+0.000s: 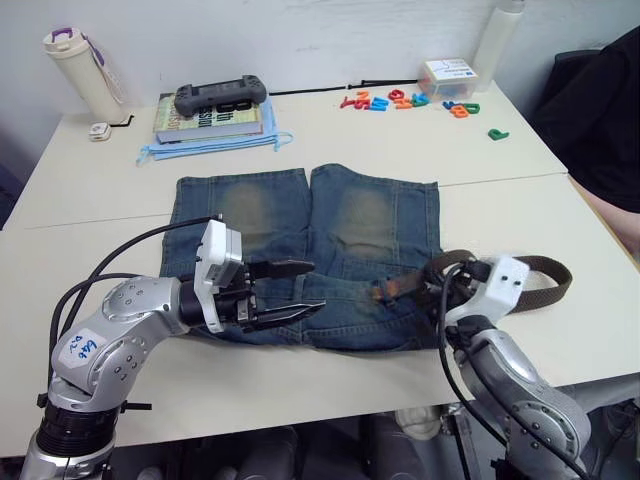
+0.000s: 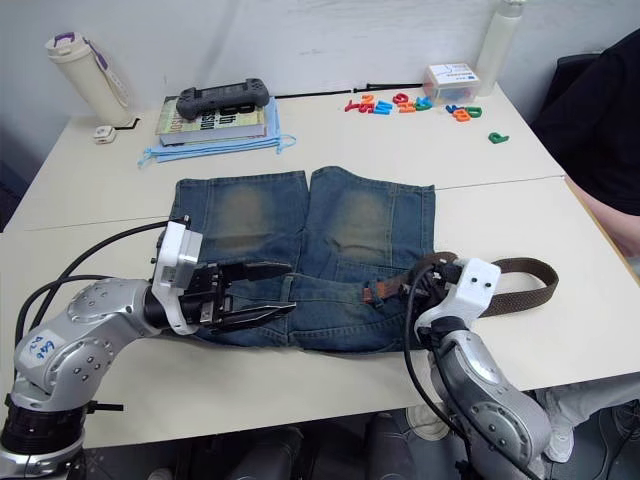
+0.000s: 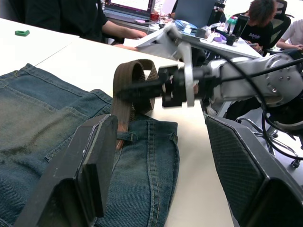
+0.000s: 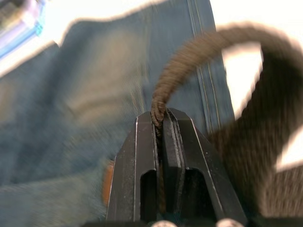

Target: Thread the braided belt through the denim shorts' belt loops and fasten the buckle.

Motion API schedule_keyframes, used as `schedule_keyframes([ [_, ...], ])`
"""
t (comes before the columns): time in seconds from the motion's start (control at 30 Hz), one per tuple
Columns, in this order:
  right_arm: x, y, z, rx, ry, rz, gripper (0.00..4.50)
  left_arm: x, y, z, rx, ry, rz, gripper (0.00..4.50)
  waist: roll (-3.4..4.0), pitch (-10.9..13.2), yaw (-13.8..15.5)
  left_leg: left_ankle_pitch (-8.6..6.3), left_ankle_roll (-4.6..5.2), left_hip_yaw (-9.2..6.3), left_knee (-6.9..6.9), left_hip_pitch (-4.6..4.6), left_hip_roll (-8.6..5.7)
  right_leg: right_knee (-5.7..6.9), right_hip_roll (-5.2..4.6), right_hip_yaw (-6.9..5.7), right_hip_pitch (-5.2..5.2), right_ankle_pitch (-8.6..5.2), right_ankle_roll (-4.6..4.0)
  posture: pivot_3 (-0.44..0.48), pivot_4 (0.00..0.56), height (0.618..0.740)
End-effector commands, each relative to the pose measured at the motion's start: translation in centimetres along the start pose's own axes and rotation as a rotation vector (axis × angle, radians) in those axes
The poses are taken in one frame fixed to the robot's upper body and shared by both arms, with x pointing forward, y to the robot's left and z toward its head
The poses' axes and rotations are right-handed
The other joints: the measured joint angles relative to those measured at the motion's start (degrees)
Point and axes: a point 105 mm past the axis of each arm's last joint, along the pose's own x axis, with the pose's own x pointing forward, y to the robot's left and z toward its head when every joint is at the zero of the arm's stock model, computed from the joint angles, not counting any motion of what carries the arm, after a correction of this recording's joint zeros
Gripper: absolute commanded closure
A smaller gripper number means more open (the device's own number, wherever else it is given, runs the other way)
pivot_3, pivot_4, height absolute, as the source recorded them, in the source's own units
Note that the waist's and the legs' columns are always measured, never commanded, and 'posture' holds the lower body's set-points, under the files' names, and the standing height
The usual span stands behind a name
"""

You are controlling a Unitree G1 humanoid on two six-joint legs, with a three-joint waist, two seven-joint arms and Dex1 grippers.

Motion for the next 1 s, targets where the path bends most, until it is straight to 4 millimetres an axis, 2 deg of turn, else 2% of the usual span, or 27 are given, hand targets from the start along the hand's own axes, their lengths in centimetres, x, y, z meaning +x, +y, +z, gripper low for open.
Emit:
schedule_keyframes([
  [0.03, 0.2, 0.7, -0.4, 0.017, 0.038, 0.055, 4.50, -0.4, 0.0, 0.5, 0.033, -0.014, 0.004, 1.22, 0.00, 0.00, 0.00, 0.00, 0.00, 0.02, 0.00, -0.01, 0.00, 0.02, 0.00, 0.01, -0.03, -0.01, -0.01, 0.000, 0.150, 0.714],
  [0.2, 0.8, 1.2, -0.9, -0.002, 0.074, 0.087, 4.50, -0.4, 0.1, 0.4, 0.036, -0.014, 0.006, 1.22, 0.00, 0.00, -0.01, 0.00, -0.01, 0.08, 0.01, 0.00, 0.02, 0.06, 0.01, 0.06, -0.05, -0.01, -0.02, 0.000, 0.150, 0.714],
  [0.33, 1.0, 1.7, -0.8, 0.014, 0.068, 0.108, 4.50, 0.2, 1.1, -1.1, 0.063, 0.037, 0.053, 1.22, 0.00, 0.00, 0.07, -0.01, -0.02, 0.14, 0.00, 0.00, 0.04, 0.09, 0.03, 0.10, -0.10, -0.01, -0.02, 0.000, 0.150, 0.714],
  [0.43, 1.0, 2.3, -0.7, 0.050, 0.060, 0.142, 4.50, 1.7, 2.2, -2.8, 0.104, 0.087, 0.093, 1.22, 0.00, 0.00, 0.12, -0.01, -0.01, 0.21, 0.02, 0.00, 0.02, 0.09, 0.02, 0.15, -0.09, -0.01, -0.02, 0.000, 0.150, 0.714],
  [0.67, 0.8, 3.1, -0.9, 0.078, 0.070, 0.189, 4.50, 6.2, 3.9, -4.8, 0.127, 0.097, 0.138, 1.22, -0.03, -0.01, -0.01, -0.01, 0.00, 0.28, 0.04, -0.04, 0.03, 0.11, 0.03, 0.20, -0.16, 0.01, 0.00, 0.000, 0.150, 0.714],
  [0.8, 0.7, 2.9, -1.1, 0.113, 0.076, 0.177, 4.50, 7.9, 4.4, -6.0, 0.278, 0.171, 0.122, 1.22, -0.03, -0.01, -0.07, -0.01, -0.01, 0.48, 0.01, -0.05, 0.10, 0.20, 0.09, 0.37, -0.31, 0.01, 0.00, 0.000, 0.150, 0.714],
  [1.0, 0.4, 2.6, -1.1, 0.170, 0.082, 0.164, 4.50, 8.2, 4.7, -7.8, 0.495, 0.246, 0.115, 1.22, -0.03, -0.02, 0.06, -0.01, -0.01, 0.51, 0.02, -0.06, 0.11, 0.21, 0.11, 0.42, -0.33, 0.01, 0.00, 0.000, 0.150, 0.714],
])
